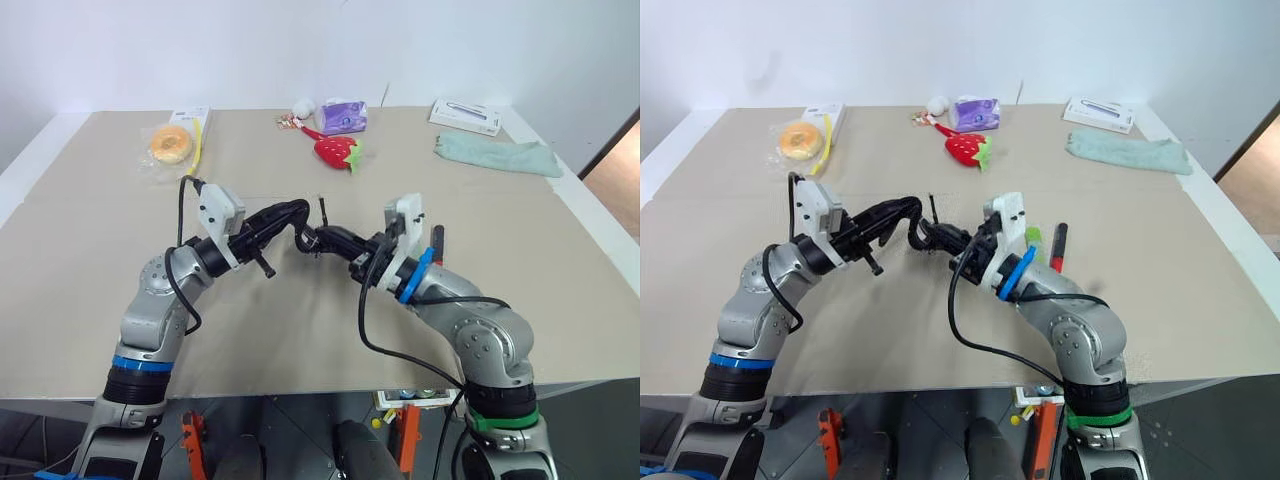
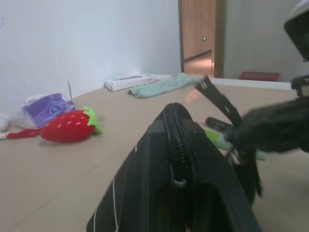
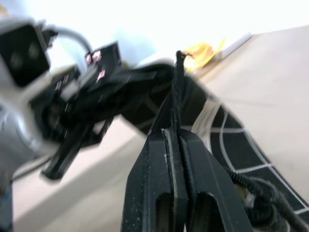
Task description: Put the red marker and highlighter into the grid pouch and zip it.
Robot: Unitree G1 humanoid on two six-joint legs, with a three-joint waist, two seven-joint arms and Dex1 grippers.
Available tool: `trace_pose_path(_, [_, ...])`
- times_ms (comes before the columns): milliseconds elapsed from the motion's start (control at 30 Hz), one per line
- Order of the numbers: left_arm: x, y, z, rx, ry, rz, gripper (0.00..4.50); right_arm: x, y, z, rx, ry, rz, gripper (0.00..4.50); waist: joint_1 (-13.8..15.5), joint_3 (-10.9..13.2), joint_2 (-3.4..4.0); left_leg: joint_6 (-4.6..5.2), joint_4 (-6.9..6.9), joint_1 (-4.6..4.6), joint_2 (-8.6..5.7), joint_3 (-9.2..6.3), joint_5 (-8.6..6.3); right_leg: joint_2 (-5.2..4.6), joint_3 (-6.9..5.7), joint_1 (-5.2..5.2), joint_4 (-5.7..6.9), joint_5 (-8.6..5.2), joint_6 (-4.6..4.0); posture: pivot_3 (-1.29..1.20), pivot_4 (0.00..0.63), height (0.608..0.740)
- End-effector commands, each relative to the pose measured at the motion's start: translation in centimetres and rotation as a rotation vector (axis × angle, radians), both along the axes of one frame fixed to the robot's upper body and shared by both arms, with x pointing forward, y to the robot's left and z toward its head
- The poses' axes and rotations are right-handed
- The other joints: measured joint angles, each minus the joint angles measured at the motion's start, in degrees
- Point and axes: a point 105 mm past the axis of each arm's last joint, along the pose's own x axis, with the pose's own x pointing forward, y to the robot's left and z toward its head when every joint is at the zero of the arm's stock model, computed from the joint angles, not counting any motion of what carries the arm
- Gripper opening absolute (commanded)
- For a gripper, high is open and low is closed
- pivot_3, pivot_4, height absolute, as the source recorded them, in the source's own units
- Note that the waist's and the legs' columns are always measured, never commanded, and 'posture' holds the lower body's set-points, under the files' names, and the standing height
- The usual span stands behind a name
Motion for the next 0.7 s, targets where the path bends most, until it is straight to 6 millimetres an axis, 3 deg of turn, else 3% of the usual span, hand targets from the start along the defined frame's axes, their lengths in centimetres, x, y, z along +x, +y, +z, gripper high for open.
trace_pose_path(33, [-0.4, 0.0, 0.8, -0.001, -0.034, -0.010, 0.00, -0.1, -0.8, 1.6, 0.026, -0.057, -0.014, 0.03, 0.0, 0.0, 0.00, 0.00, -0.01, -0.01, 0.00, 0.00, 0.00, -0.01, 0.00, -0.01, 0.00, 0.00, 0.00, 0.00, 0.150, 0.740])
trace_pose_path(233, [-0.5, 0.0, 0.2, 0.063, -0.070, -0.004, 0.00, -0.4, -2.7, -4.7, -0.312, 0.010, -0.046, 0.03, 0.2, 0.0, -0.01, 0.00, -0.01, -0.04, -0.04, -0.01, 0.00, -0.05, -0.03, -0.01, -0.04, -0.04, 0.01, 0.00, 0.150, 0.740])
trace_pose_path(300, [-2.1, -0.4, -3.5, 0.322, -0.151, -0.079, 0.00, -0.2, -3.3, -4.9, -0.313, 0.003, -0.079, 0.03, -0.4, 0.0, 0.01, 0.01, -0.04, -0.02, -0.01, 0.02, 0.00, -0.01, 0.01, -0.06, -0.03, -0.03, 0.00, 0.00, 0.150, 0.740])
trace_pose_path(367, [-2.9, -0.3, -5.6, 0.430, -0.171, -0.130, 0.00, 0.1, -3.6, -4.7, -0.309, -0.010, -0.099, 0.03, -0.6, 0.0, 0.02, 0.01, -0.16, 0.12, 0.01, 0.14, -0.01, 0.01, 0.14, -0.08, -0.03, -0.03, -0.07, 0.00, 0.150, 0.740])
trace_pose_path(567, [-3.1, 0.4, -7.2, 0.538, -0.212, -0.174, 0.00, 0.9, -4.4, -3.5, -0.280, -0.049, -0.149, 0.03, -0.1, 0.1, -0.07, -0.02, -0.12, 0.04, 0.02, 0.10, 0.02, 0.00, 0.07, -0.07, -0.03, 0.00, -0.11, 0.00, 0.150, 0.740])
trace_pose_path(700, [-3.1, 1.0, -9.3, 0.683, -0.236, -0.199, 0.00, 0.3, -4.6, -4.8, -0.344, -0.021, -0.117, 0.03, 0.0, 0.1, -0.06, -0.01, -0.11, 0.02, 0.00, 0.10, 0.01, -0.02, 0.08, -0.06, -0.04, -0.02, -0.07, 0.00, 0.150, 0.740])
